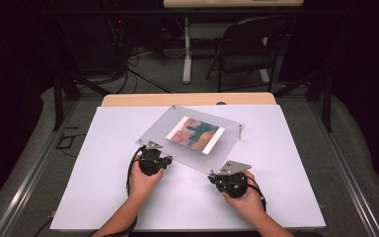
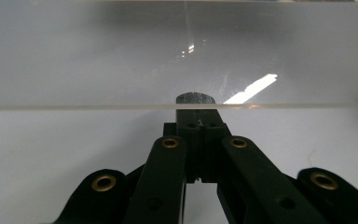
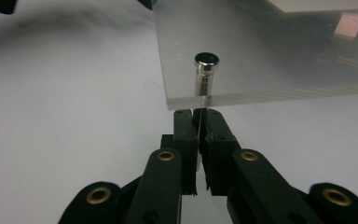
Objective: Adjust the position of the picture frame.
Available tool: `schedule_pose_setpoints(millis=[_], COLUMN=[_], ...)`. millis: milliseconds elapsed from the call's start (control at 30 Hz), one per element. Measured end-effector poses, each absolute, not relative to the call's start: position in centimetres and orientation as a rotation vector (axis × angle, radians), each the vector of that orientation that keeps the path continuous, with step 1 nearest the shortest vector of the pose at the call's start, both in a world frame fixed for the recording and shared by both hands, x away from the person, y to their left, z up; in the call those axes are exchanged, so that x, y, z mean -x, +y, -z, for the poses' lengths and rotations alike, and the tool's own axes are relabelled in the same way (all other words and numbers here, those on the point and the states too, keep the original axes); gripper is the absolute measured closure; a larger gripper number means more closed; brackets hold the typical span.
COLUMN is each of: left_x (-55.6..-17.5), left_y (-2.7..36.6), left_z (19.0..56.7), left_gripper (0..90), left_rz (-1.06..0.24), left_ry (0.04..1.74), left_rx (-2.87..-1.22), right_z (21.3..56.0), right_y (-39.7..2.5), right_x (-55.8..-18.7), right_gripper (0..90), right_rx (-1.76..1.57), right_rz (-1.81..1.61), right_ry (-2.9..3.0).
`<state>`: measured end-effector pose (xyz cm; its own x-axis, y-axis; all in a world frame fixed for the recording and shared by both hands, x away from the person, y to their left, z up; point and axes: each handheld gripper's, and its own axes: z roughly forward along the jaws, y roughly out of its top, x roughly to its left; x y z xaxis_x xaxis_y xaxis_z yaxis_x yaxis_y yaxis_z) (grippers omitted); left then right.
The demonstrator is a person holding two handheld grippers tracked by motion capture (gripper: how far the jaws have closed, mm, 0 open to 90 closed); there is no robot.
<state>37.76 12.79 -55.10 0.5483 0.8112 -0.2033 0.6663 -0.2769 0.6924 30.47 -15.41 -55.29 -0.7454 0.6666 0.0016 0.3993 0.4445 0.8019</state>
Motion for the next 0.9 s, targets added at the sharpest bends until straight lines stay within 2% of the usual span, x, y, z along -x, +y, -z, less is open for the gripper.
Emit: schedule_pose_setpoints(millis=[200, 400, 700, 900], left_x=[-39.2, -39.7, -36.9, -35.2], left_y=[12.5, 12.5, 13.6, 14.2], left_z=[54.8, 54.9, 55.1, 54.9], left_gripper=[90.0, 90.0, 82.6, 79.8], left_rz=[-0.270, -0.260, -0.276, -0.272], left_ry=[1.191, 1.195, 1.164, 1.142], left_rx=[-2.064, -2.051, -2.043, -2.025], right_z=[55.3, 55.4, 55.9, 56.2], right_y=[-13.8, -12.5, -11.8, -10.5], right_x=[-29.6, -30.3, -30.3, -29.5], right_gripper=[85.6, 84.9, 84.4, 84.9], right_rx=[-0.912, -0.956, -0.994, -0.904], right_rz=[-1.247, -1.304, -1.299, -1.269], right_ry=[2.403, 2.415, 2.419, 2.450])
